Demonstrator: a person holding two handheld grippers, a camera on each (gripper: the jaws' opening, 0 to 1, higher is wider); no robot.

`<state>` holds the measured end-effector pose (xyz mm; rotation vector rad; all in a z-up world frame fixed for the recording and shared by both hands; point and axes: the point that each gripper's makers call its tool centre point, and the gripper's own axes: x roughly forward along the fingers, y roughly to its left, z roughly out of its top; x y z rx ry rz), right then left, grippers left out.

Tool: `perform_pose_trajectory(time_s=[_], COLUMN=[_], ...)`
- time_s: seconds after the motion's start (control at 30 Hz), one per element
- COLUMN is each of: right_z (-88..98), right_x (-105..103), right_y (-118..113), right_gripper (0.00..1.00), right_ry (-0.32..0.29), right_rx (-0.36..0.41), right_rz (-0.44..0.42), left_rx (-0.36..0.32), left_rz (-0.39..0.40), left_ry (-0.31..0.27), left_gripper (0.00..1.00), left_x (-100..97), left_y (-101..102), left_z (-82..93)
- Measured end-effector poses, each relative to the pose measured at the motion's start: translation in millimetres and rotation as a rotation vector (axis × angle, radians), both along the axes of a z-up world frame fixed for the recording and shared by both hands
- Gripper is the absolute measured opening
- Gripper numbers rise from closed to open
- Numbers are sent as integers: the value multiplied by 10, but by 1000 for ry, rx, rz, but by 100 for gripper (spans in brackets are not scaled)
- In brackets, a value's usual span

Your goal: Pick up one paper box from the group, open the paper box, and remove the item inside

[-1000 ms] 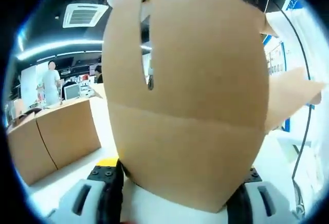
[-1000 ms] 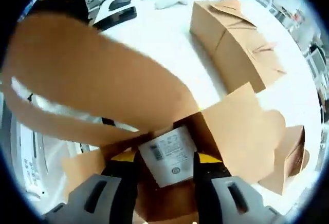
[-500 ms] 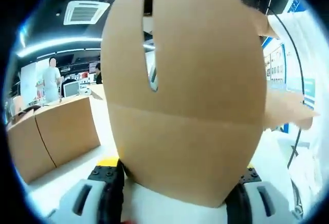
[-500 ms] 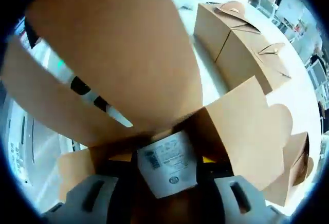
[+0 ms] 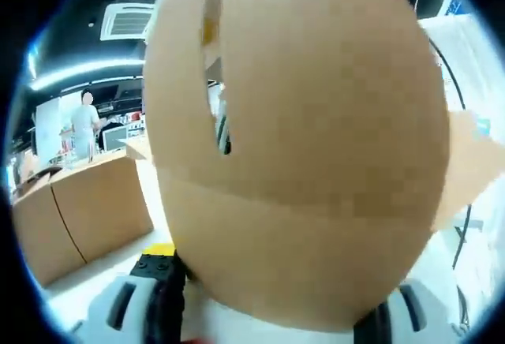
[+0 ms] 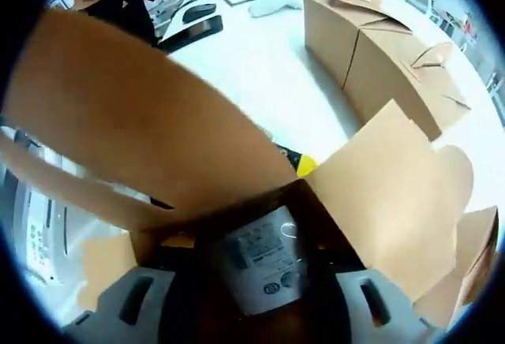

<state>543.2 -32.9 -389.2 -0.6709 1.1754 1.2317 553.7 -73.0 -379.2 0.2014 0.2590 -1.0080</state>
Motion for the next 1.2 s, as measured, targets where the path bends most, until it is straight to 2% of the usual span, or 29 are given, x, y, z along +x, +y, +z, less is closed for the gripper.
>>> perform_pose_trajectory(time_s=[0.1, 0.2, 0.27, 0.5, 0.57, 0.63, 0.67, 0.77, 0.83, 0.97, 1.2], right_z=[-8, -3, 25, 66, 92, 87, 240, 348, 480, 513, 613], right_x=[13, 34, 69, 111, 84, 86, -70, -66, -7, -76, -175], right_y=[-23, -43, -86, -157, -186, -175, -127, -122, -114, -123, -125], right_gripper=[48, 45, 40, 32, 32, 30, 27, 18, 17, 17, 13], right_ry=[16, 26, 3, 4, 3, 6, 4, 10, 29, 15, 37], right_rx=[-48, -64, -72, -79, -80, -77, -80, -67, -60, -52, -36], right_rz=[-40, -50, 7, 65, 113, 113, 104, 97, 113, 159, 181], left_rx=[-5, -1, 0, -13, -15, -4, -3, -3, -3, -3, -4], left_rz=[22, 18, 15, -3, -6, -9, -11, -11, -10, -13, -17], left_ry=[2, 8, 10, 21, 23, 19, 18, 19, 19, 19, 20], left_gripper=[91, 89, 89, 90, 91, 91, 91, 91, 91, 91, 91], left_x=[36, 23, 13, -20, -27, -32, -32, -23, -22, -29, -31], left_y=[30, 33, 33, 22, 8, -3, -2, 9, 16, 13, 7], left_z=[9, -9, -15, -19, -22, -41, -40, -34, -31, -29, -29])
